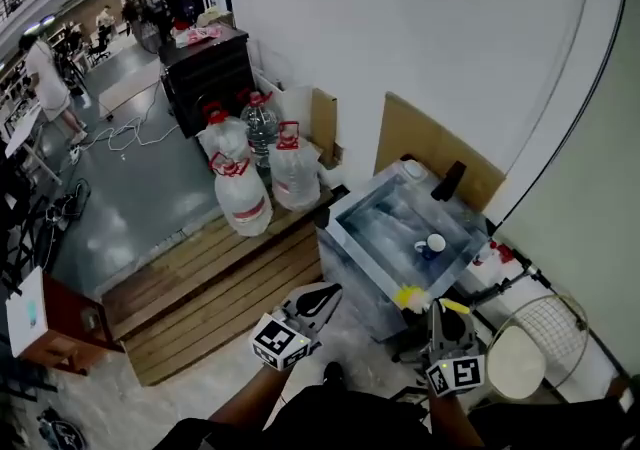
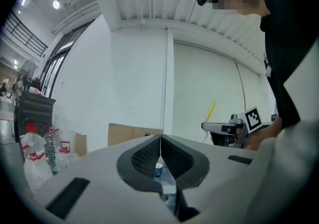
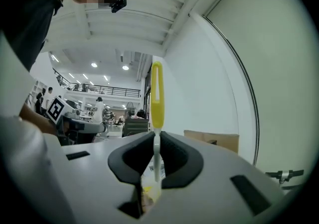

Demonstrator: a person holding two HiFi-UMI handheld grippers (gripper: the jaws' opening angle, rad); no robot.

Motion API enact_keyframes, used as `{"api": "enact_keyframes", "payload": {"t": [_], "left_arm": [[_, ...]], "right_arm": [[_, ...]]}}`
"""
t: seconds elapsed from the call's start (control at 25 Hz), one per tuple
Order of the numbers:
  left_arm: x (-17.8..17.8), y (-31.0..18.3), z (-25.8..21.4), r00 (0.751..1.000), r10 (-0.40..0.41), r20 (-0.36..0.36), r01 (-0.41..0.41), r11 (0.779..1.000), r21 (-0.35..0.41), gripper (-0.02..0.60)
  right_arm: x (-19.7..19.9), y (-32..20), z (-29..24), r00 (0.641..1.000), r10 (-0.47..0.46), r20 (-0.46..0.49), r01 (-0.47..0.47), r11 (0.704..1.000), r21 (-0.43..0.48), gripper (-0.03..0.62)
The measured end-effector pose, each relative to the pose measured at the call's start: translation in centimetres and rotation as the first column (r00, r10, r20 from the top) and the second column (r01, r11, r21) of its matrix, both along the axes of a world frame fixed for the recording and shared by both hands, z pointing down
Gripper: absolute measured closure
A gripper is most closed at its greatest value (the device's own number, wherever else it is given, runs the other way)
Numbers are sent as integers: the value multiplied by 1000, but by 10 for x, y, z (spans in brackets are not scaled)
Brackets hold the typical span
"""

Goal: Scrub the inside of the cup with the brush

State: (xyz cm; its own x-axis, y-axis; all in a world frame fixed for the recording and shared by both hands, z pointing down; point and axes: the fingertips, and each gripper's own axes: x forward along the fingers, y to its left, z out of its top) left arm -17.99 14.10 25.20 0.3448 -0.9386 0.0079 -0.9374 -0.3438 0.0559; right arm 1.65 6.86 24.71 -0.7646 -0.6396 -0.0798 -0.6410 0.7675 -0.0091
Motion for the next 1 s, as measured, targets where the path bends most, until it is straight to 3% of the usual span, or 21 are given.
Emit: {"api": "enact_keyframes", "payload": {"t": [0.48, 1.0], "left_arm": [[-36, -97, 18, 993, 119, -8, -119, 992, -38, 563], [-24, -229, 59, 977, 204, 57, -193, 968, -159, 563]], "right_arm": [[-11, -61, 6, 989, 148, -26, -149, 989, -18, 551], [-6, -183, 46, 980, 197, -11, -198, 978, -73, 551]]}}
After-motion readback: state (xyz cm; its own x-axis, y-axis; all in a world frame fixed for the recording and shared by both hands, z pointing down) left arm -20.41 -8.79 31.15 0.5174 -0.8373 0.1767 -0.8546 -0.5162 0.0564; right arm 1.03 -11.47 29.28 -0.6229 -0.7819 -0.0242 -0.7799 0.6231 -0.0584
